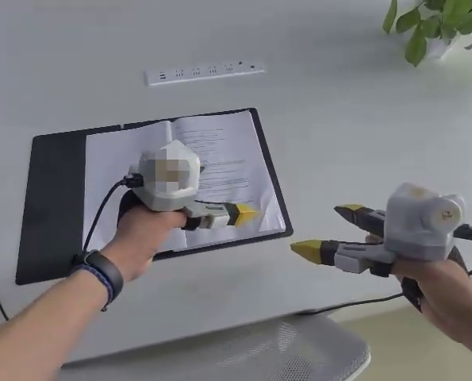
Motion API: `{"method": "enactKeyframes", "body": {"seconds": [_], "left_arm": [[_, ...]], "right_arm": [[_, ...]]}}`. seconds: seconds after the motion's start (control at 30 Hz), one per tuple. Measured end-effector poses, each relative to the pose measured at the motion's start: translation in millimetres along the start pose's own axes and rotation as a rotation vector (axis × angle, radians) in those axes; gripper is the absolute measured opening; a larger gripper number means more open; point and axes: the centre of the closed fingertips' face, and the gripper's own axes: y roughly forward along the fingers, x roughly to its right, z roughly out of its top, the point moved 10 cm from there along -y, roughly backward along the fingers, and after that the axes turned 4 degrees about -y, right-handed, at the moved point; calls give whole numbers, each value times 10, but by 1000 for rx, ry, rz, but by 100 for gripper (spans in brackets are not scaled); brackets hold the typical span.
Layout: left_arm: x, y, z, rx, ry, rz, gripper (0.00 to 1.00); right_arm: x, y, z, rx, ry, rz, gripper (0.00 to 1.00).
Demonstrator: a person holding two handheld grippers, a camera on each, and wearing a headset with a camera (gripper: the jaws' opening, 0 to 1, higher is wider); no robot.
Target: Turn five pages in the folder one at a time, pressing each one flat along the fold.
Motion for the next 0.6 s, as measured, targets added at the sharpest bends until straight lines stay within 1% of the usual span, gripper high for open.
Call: {"method": "enactKeyframes", "body": {"seconds": [0.13,0.23,0.27,0.37,0.47,0.6], "left_arm": [[55,199,-24,-15,-2,-4,79],[88,345,-79,-34,-11,0,77],[93,365,-87,-37,-10,1,77],[124,500,-167,-69,1,6,76],[138,590,-223,-92,8,19,75],[126,668,-263,-104,5,46,72]], "right_arm": [[11,-6,-22,-3,9,1,76],[25,-8,-37,-4,13,5,75],[33,-8,-43,-5,14,6,75],[59,-8,-53,-6,20,9,75],[81,-4,-49,-3,26,11,75],[111,13,-44,0,32,17,74]]}}
